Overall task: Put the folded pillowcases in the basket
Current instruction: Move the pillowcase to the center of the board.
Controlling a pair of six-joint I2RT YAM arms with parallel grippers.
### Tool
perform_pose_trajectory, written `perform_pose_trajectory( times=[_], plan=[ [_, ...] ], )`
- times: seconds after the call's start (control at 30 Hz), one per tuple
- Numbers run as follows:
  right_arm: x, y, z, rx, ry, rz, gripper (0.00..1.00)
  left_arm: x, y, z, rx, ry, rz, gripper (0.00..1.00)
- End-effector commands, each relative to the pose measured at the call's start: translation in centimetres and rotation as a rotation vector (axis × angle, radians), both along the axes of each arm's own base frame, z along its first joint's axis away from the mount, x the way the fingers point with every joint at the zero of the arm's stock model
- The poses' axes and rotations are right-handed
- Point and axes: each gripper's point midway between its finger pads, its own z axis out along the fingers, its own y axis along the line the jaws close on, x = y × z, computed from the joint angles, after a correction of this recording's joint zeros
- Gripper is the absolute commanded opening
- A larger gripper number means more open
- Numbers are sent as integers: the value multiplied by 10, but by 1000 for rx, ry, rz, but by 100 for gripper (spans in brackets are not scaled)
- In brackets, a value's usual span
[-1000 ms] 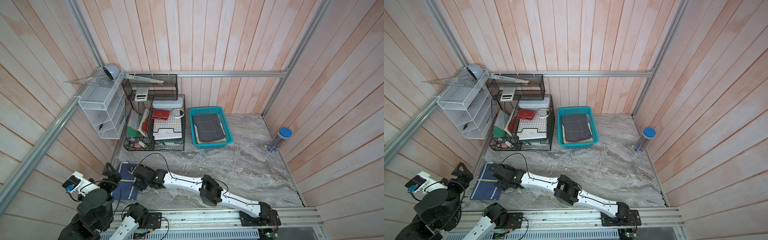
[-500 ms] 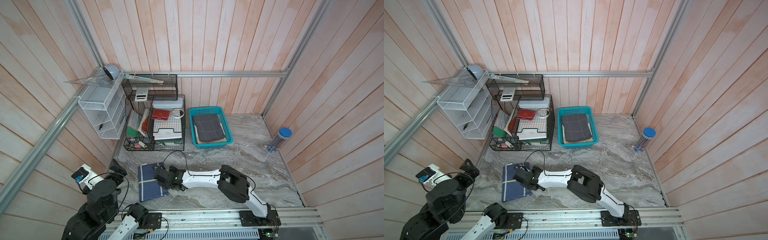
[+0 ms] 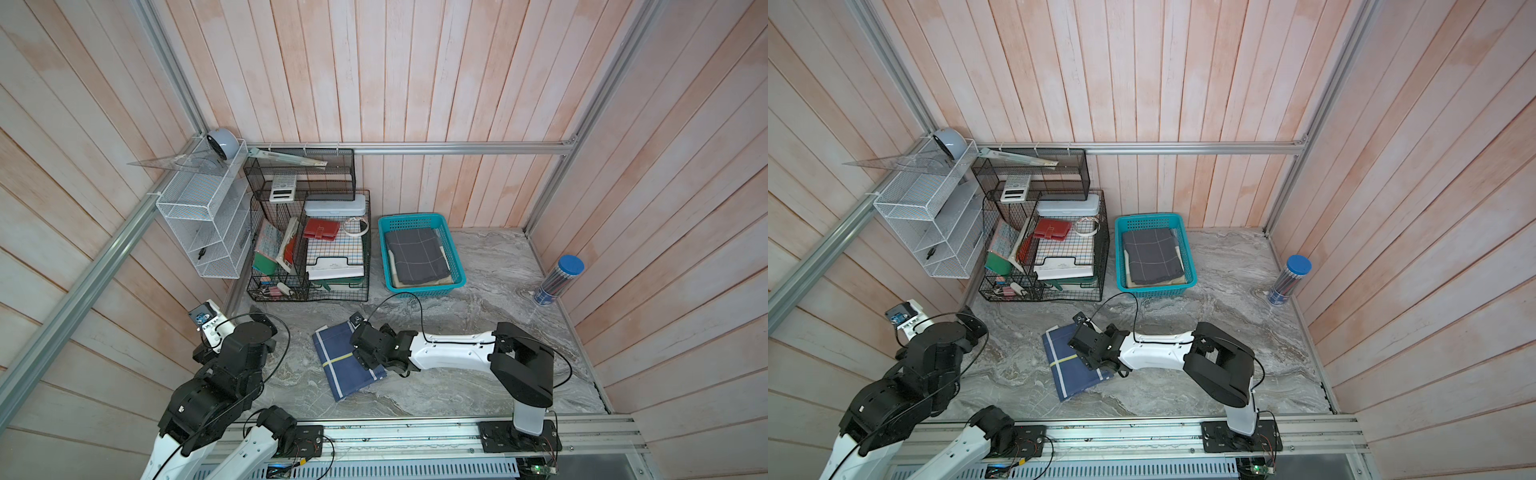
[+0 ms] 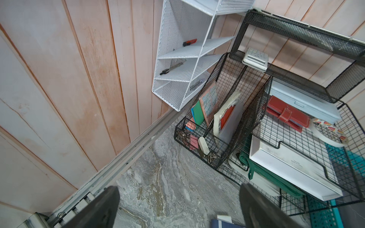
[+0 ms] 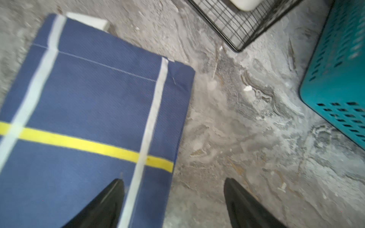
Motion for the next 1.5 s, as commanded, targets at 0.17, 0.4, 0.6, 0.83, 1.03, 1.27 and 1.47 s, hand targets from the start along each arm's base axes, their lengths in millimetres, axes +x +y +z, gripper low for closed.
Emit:
perform_pose_trajectory(
  times=[0.17, 0.4, 0.6, 0.83, 1.03, 1.27, 1.47],
  plan=[
    [-4, 55, -20, -51, 131, 99, 86, 19, -29, -38, -148, 53, -59, 100],
    [-6, 30, -61, -174, 225, 49, 85, 24, -39, -69, -212, 80, -66, 100],
    [10, -33, -72, -176, 278, -132, 85, 39, -60, -102, -243, 169, -105, 100],
    [7, -84, -59, -148, 270, -172, 85, 66, -98, -141, -269, 304, -206, 100],
    [21, -104, -20, -117, 222, -246, 84, 85, -151, -155, -319, 361, -374, 100],
    [29, -135, -2, 75, 280, -364, 84, 76, -193, -193, -273, 493, -432, 100],
    [19, -147, -20, 214, 392, -419, 82, 64, -197, -235, -224, 619, -418, 100]
  ],
)
